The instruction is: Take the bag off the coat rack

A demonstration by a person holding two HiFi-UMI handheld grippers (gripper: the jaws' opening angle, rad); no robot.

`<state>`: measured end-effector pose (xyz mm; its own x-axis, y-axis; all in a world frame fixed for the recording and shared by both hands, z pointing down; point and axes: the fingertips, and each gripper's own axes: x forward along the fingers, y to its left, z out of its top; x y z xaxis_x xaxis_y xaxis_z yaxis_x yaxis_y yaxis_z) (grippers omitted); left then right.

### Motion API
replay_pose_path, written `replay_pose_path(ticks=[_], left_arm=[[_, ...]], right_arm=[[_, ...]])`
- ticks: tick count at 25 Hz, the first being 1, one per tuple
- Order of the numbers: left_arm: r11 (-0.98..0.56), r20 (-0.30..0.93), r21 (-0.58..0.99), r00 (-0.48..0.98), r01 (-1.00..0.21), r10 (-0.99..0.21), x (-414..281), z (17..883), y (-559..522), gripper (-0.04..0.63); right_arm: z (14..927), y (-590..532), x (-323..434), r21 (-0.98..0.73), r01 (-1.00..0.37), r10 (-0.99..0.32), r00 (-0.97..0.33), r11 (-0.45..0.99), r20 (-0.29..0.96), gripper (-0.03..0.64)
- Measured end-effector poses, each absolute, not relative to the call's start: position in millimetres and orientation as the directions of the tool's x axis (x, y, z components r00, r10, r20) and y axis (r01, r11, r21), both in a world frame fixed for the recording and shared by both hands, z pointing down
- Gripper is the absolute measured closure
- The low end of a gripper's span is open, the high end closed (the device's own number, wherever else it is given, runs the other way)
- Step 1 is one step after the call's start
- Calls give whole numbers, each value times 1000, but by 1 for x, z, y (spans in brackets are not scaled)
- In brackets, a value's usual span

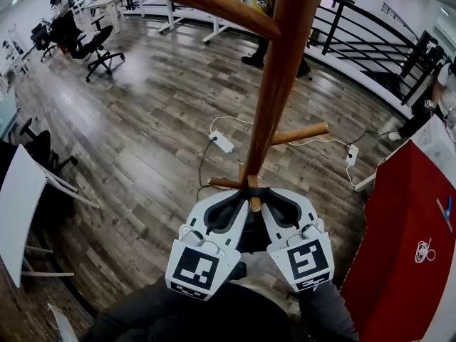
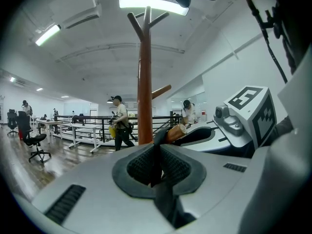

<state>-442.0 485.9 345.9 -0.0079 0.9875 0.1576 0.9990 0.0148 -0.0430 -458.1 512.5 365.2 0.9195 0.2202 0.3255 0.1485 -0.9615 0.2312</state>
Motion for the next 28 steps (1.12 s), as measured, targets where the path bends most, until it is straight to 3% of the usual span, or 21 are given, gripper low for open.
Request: replay_pose_path(ticks=[15, 28], left_arm=[[-50, 152, -45, 57, 998, 987, -456, 335, 446, 552], [-195, 169, -12, 194, 981, 966, -430, 345, 395, 552]], right_arm=[[352, 474, -471, 263, 98, 175, 942, -960, 285, 568], [361, 422, -444, 226, -16, 51, 956, -974, 287, 568]])
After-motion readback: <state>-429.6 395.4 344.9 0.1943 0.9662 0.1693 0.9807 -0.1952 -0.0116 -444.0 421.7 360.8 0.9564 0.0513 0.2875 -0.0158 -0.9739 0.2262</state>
